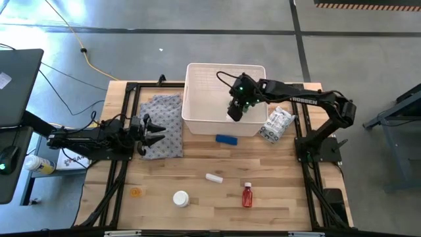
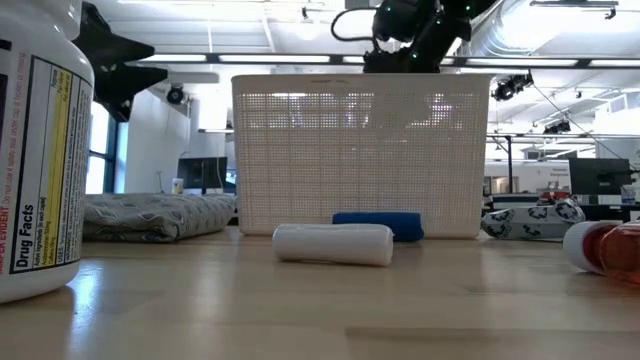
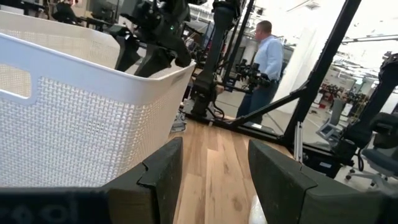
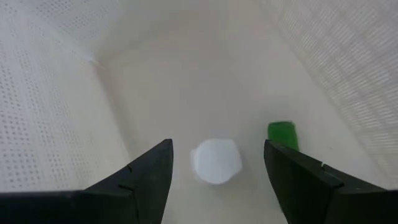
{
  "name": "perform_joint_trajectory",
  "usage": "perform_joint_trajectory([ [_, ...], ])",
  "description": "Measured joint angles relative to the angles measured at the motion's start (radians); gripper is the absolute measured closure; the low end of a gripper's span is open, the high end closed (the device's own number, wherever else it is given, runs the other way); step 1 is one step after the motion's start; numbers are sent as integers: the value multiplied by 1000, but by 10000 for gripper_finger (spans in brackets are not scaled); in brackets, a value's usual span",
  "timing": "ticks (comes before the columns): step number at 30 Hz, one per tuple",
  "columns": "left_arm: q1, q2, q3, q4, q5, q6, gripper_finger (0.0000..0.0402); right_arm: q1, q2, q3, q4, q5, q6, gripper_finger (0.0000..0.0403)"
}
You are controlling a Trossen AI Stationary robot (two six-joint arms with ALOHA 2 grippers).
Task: Pick & place medical supplies in basket/bin
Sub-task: Put the white pill bottle into the white bin
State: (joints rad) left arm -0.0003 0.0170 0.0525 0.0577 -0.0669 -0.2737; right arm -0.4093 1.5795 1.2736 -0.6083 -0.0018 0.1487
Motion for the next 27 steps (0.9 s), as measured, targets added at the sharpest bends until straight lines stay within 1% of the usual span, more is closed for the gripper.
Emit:
perform_joint_trajectory([
  [3, 0, 0, 0, 0, 0, -3, 186, 26, -17, -1, 38, 43, 3, 161],
  [7, 0, 0, 0, -2, 9, -22, 186, 74, -83, 1, 113, 106, 1, 161],
  [11, 0, 0, 0, 1, 59, -30, 186, 142, -165, 2, 111, 201, 4, 162],
  [13, 0, 0, 0, 1, 64, -39, 186, 190, -207, 2, 99, 231, 27, 162],
  [16, 0, 0, 0, 1, 65, -45, 186, 293, -253, 2, 67, 280, 72, 162],
  [22, 0, 0, 0, 8, 89, -57, 186, 539, -281, 1, -19, 460, 224, 163],
  [24, 0, 0, 0, 27, 105, -68, 186, 614, -275, 1, -18, 495, 276, 163],
  [27, 0, 0, 1, 93, 156, -78, 186, 713, -260, 1, -16, 518, 361, 163],
])
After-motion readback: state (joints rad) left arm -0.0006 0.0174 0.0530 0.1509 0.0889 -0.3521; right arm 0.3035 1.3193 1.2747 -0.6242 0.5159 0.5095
